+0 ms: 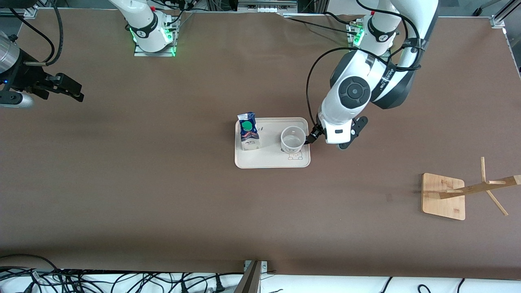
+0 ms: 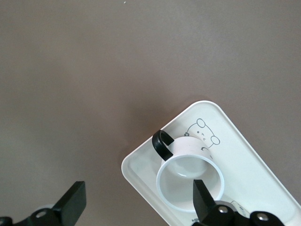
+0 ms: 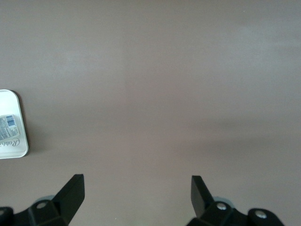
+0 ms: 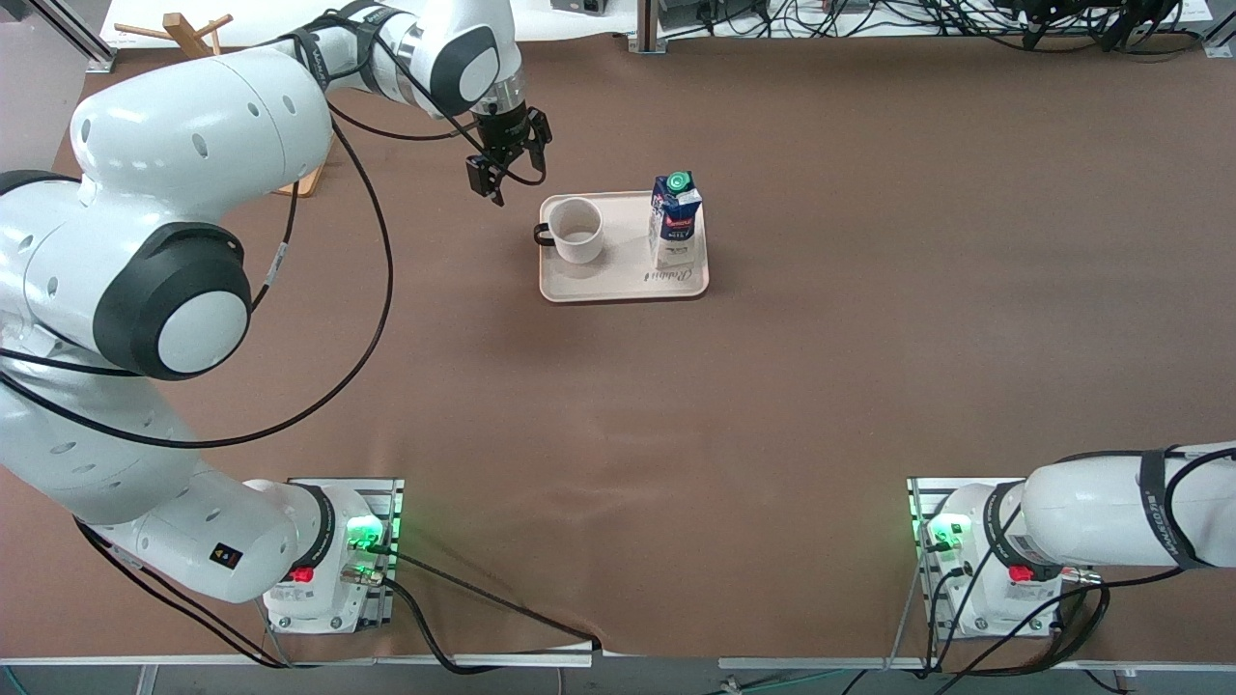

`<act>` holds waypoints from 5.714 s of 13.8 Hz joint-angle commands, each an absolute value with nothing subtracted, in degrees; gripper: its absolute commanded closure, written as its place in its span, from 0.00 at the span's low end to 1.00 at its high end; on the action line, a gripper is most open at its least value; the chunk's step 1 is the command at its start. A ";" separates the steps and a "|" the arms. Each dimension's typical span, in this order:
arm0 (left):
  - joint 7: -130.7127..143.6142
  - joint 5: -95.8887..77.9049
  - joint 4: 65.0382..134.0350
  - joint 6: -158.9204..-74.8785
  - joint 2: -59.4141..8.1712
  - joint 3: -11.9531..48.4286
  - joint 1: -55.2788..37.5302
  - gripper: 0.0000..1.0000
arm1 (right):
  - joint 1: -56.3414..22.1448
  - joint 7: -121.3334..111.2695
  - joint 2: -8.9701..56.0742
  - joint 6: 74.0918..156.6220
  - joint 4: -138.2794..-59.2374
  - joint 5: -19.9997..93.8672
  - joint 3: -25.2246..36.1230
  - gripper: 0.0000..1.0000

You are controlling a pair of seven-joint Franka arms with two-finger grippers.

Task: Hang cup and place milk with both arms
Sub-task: 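Lower the left gripper over the white mug's rim, then grasp the mug rim with the left gripper and lift it, then carry the mug to the stand while the right gripper grasps the carton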

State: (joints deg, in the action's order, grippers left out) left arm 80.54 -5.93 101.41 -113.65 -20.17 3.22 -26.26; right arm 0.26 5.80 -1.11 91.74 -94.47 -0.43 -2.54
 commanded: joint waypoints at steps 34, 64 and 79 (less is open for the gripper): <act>96.15 -3.52 101.07 -125.16 -31.64 2.72 -34.19 0.42 | 0.18 5.19 -0.88 90.53 -93.25 -1.05 -2.64 0.00; 65.09 -0.79 101.07 -102.15 -11.97 4.66 -28.40 1.00 | -0.97 5.63 0.43 86.92 -93.16 0.00 -3.16 0.00; 6.80 5.01 101.07 -98.79 -0.62 5.54 -7.13 1.00 | -31.53 31.53 25.03 100.63 -77.54 6.59 -3.87 0.00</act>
State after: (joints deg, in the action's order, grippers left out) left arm 13.09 3.85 100.25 -98.87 -3.14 4.53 -9.91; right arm -28.27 26.95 19.80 101.30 -85.00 6.02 -4.49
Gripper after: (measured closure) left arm 0.925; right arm 0.000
